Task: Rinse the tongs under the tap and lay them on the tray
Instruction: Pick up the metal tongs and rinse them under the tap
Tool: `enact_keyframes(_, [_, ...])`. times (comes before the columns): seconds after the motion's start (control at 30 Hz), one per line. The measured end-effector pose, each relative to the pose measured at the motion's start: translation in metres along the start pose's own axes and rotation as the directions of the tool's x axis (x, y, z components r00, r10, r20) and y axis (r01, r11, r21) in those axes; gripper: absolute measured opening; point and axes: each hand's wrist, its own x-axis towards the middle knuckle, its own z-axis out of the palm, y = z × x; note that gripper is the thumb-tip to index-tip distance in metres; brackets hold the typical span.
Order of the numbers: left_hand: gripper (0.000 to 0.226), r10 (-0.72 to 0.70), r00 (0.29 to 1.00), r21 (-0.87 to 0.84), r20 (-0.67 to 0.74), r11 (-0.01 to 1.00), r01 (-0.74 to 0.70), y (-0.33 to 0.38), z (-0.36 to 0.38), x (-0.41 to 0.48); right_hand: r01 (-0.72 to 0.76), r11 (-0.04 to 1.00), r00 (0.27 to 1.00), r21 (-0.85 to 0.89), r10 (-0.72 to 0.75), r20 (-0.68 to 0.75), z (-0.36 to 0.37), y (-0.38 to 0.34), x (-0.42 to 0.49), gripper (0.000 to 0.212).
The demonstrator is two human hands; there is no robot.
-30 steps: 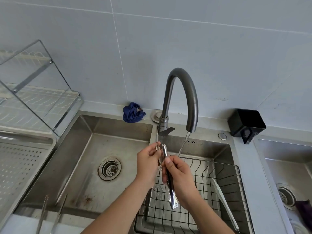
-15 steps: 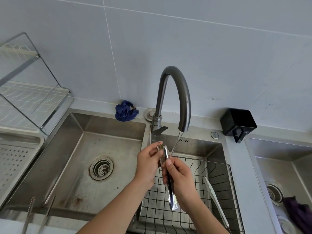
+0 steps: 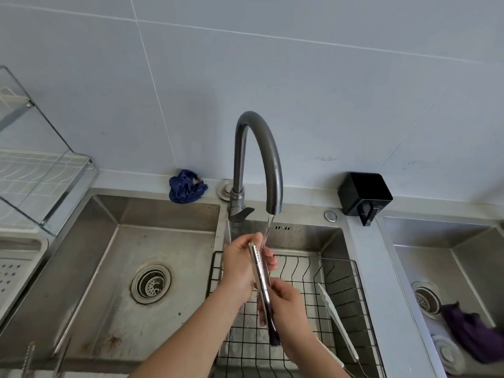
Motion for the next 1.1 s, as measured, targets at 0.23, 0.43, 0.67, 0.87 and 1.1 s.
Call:
enact_keyframes(0.23, [0.018, -0.023, 0.99, 0.068, 0.14, 0.998, 0.014, 0.004, -0.008, -0.002, 0.037, 0.999, 0.999, 0.029, -0.037, 0.005, -0.002, 0.003, -0.002, 0.02])
enact_keyframes(0.43, [0.016, 0.021, 0.994, -0.008, 0.109, 1.0, -0.02, 0.005, -0.005, -0.004, 0.063, 0.998, 0.997, 0.02, -0.064, 0.039, 0.0, 0.002, 0.001, 0.03])
enact_keyframes(0.67, [0.046, -0.09, 0.985, 0.052, 0.148, 0.995, 0.083, 0.013, -0.008, 0.002, 0.072, 0.997, 0.992, 0.009, -0.072, 0.105, 0.006, 0.009, 0.001, 0.021])
enact_keyframes(0.87, [0.019, -0.09, 0.967, -0.09, 0.239, 0.989, 0.114, 0.011, -0.005, -0.003, 0.079, 0.997, 0.997, 0.02, -0.078, -0.013, 0.004, 0.01, 0.004, 0.03])
enact_keyframes(1.1, [0.038, -0.138, 0.979, 0.133, 0.149, 0.984, 0.118, 0.017, -0.006, 0.0, 0.091, 0.995, 0.995, -0.033, -0.092, -0.047, 0.008, 0.004, 0.011, 0.02])
